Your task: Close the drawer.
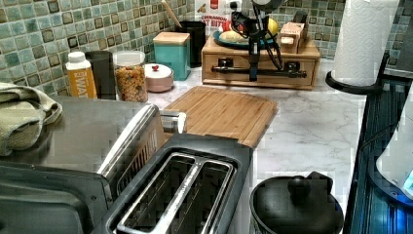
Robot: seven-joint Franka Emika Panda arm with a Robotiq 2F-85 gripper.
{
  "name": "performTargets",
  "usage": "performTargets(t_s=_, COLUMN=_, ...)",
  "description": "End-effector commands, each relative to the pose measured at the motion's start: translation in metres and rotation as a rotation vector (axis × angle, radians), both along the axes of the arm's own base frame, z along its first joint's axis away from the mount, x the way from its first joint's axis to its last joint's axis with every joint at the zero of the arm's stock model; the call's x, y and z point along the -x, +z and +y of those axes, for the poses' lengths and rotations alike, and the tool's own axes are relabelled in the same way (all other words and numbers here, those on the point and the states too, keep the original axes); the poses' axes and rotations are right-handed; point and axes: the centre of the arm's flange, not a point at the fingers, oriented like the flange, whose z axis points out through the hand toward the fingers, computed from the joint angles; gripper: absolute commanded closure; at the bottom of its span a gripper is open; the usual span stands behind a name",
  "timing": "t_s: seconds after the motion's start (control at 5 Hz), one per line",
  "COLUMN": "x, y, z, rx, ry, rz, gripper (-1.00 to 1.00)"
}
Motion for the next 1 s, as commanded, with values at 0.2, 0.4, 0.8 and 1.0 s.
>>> performTargets(t_s=0.2, x=0.0258, y=0.0631, z=-0.1332, rx=0.085, ry=-0.204, rz=-0.102, gripper=1.0)
performTargets(t_s=0.4, x=0.0258, y=0.0631, z=-0.1333, rx=0.085, ry=-0.204, rz=-0.102, gripper=1.0)
performTargets(t_s=0.8, x=0.0258, y=0.063, z=-0.1331, rx=0.085, ry=-0.204, rz=-0.102, gripper=1.0)
performTargets(t_s=1.0, x=0.0258, y=0.0631, z=-0.1331, rx=0.085, ry=-0.204, rz=-0.103, gripper=1.0)
